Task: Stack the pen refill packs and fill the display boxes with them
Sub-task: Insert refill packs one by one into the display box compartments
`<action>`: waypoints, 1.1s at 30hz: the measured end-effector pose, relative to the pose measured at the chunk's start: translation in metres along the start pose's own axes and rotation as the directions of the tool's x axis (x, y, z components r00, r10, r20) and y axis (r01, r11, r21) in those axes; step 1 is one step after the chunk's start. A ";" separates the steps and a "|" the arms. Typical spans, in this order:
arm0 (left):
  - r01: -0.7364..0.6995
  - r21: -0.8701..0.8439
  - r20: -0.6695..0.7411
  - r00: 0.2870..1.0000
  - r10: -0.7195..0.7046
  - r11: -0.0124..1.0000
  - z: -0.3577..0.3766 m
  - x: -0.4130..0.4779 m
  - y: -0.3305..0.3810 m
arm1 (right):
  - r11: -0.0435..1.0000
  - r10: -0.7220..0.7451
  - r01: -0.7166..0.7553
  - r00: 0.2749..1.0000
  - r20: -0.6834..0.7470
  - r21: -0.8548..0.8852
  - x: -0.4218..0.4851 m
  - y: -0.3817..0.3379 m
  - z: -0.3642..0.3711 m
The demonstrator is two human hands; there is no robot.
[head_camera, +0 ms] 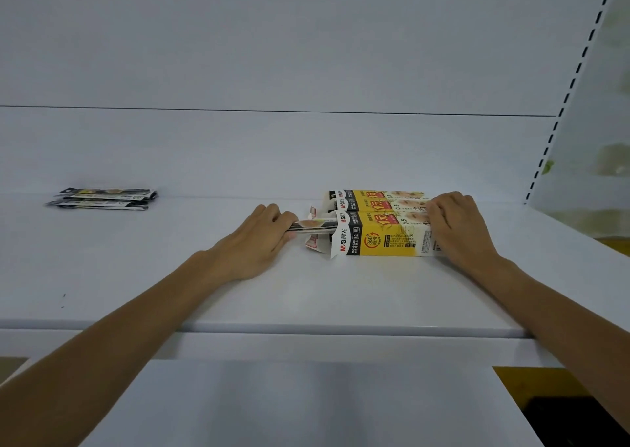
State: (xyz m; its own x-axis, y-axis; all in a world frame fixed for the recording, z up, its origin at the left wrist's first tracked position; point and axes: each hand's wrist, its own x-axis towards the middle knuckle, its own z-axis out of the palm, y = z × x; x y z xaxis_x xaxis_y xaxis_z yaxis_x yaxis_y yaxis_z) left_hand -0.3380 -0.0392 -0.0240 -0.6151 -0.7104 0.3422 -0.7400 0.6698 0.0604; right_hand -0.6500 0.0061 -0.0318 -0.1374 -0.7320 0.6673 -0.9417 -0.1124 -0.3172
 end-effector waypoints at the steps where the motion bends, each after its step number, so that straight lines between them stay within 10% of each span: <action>1: -0.011 0.000 0.005 1.000 0.011 1.000 0.001 0.003 0.005 | 1.000 -0.007 0.007 1.000 0.007 -0.003 -0.001 0.000 0.000; 10: 0.002 -0.373 0.036 0.999 0.012 0.928 0.012 0.034 0.053 | 0.999 0.012 -0.011 1.000 0.026 -0.038 -0.001 0.005 0.003; 17: 0.423 -0.219 -0.128 0.881 -0.455 0.880 -0.005 0.001 0.046 | 0.998 0.067 -0.067 0.998 -0.021 0.011 0.003 0.011 0.009; 29: 0.201 -0.573 0.122 0.980 -0.160 0.794 0.000 0.004 0.067 | 0.997 0.047 -0.047 0.999 -0.005 0.058 0.000 0.008 0.005; 33: 0.254 -0.462 -0.024 0.954 -0.298 0.850 0.005 0.008 0.054 | 0.994 0.085 -0.085 0.996 0.011 0.065 -0.001 0.007 0.003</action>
State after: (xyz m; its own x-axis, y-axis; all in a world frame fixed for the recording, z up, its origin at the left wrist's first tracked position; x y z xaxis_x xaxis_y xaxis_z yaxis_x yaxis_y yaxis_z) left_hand -0.3845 -0.0095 -0.0230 -0.3598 -0.8724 0.3308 -0.6592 0.4886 0.5715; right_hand -0.6555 0.0042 -0.0368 -0.2131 -0.7465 0.6304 -0.9048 -0.0927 -0.4157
